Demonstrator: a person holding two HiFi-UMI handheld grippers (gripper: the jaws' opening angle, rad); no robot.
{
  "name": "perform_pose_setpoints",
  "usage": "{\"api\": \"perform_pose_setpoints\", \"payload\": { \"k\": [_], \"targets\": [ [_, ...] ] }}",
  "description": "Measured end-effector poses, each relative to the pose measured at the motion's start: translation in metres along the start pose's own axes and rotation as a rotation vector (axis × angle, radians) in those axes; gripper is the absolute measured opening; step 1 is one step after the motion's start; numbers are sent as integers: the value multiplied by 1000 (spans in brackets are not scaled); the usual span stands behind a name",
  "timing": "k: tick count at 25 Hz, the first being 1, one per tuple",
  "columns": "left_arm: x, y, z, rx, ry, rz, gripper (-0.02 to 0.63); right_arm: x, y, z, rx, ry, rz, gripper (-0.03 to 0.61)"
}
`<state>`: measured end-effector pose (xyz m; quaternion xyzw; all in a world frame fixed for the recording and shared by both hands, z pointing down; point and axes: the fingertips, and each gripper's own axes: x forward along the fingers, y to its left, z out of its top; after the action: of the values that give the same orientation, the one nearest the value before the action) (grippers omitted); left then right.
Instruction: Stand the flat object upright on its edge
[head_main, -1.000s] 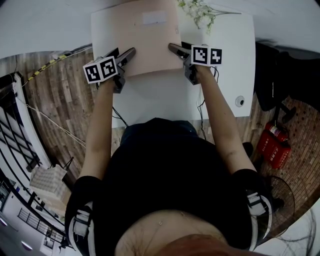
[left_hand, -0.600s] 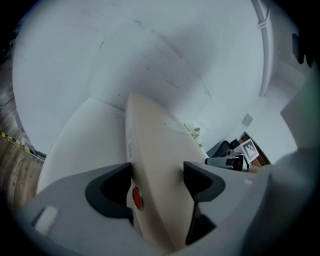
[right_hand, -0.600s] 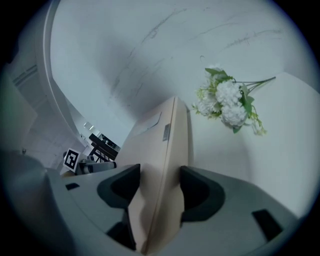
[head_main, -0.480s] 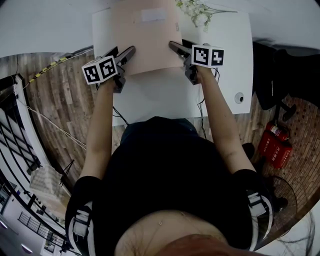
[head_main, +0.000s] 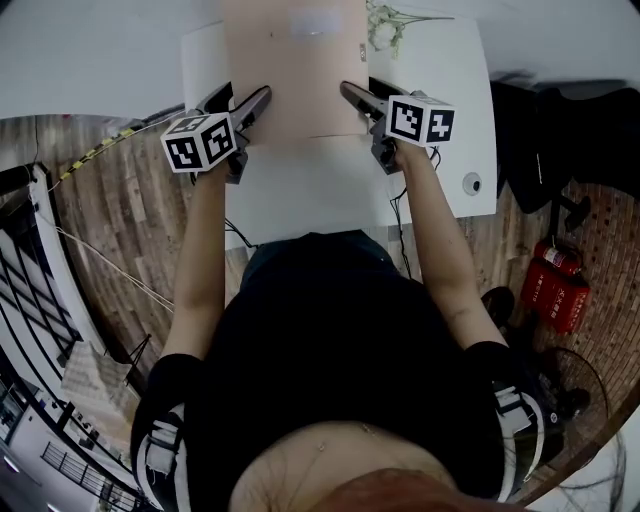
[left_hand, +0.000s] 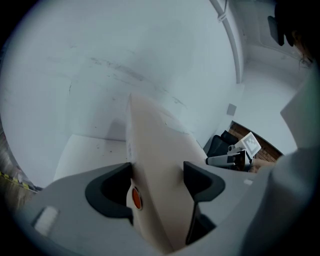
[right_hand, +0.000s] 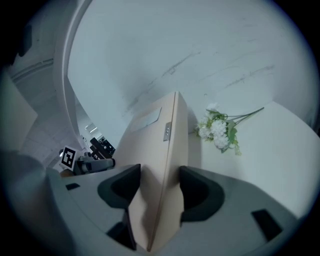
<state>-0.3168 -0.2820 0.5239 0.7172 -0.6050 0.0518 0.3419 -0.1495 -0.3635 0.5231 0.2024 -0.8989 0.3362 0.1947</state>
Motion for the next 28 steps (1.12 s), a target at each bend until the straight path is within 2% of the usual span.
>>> {"api": "perform_pose_setpoints", "payload": {
  "k": [9,16,28],
  "targets": [
    [8,-20,25,135,-55,-88,337,-25,4,12,-48,-90,-97,252],
    [18,-108,20,258,-106,-173,336,-116,-16,1,-86,-186,-182,250],
    [37,-183,22,415,-178,-326,333,-191,-34,-12,-93,-298,-324,250]
  ]
}}
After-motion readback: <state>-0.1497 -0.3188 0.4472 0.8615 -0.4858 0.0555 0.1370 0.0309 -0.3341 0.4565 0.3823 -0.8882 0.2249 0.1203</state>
